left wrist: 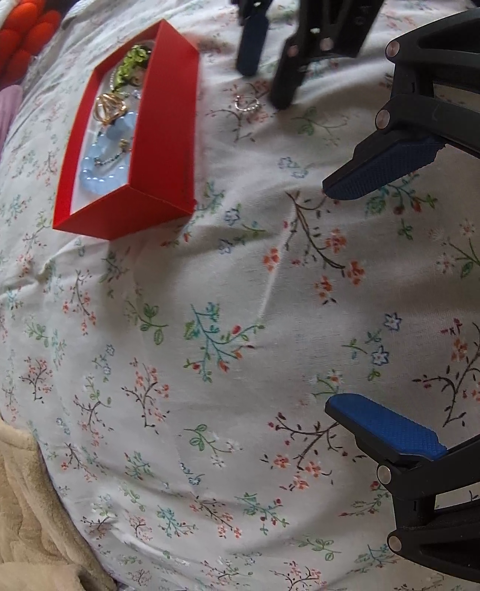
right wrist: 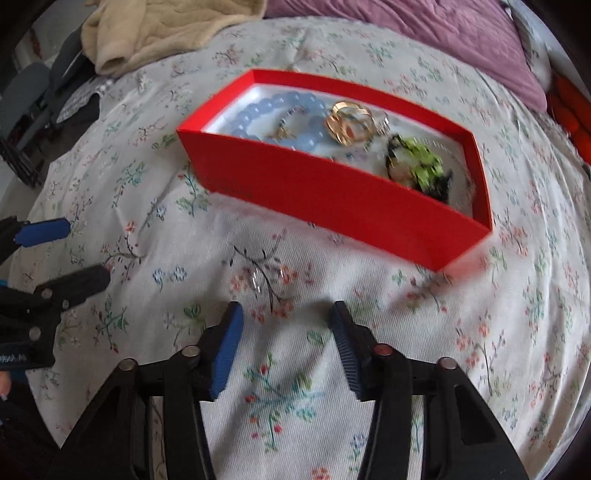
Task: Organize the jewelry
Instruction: 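Move the right gripper to the small silver earring and close on it, then carry the silver earring into the red box and open the right gripper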
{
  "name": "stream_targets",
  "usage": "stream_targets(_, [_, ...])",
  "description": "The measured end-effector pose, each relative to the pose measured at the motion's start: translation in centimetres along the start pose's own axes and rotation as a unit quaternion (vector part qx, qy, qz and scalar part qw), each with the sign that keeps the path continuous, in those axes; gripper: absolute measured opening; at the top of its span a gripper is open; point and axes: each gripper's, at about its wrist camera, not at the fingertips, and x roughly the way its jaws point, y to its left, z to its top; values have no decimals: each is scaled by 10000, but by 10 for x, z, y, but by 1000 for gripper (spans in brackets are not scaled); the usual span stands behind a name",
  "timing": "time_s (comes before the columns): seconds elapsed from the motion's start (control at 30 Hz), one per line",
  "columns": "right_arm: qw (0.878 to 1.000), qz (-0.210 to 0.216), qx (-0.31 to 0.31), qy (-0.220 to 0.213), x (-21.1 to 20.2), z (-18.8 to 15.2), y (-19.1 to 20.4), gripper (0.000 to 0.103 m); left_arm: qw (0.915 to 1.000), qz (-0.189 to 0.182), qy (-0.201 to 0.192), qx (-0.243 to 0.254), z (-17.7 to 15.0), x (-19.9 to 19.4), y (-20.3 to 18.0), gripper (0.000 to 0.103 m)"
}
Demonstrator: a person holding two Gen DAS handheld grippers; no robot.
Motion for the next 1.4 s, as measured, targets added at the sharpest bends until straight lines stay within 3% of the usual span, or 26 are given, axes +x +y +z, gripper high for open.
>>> stream_targets(0.33, [9978, 60, -538, -391, 6, 2, 16, 20, 9998, -69, 8, 192, -3, -1, -8, 89])
stream_targets(0.5, [9965, 15, -728, -419, 5, -1, 21, 16, 9997, -72, -3, 242, -2, -1, -10, 89])
stream_targets(0.53, [9966, 63, -713, -396, 5, -1, 21, 7, 9997, -73, -5, 241, -2, -1, -10, 89])
stream_targets(1.1, [9964, 230, -631, -522, -16, 2, 13, 3, 9995, -87, -21, 308, -2, -1, -15, 89])
stream_targets(1.4, [9938, 333, -265, -1027, -52, 22, -8, 3, 9993, -140, -63, 333, 0, -2, -19, 89])
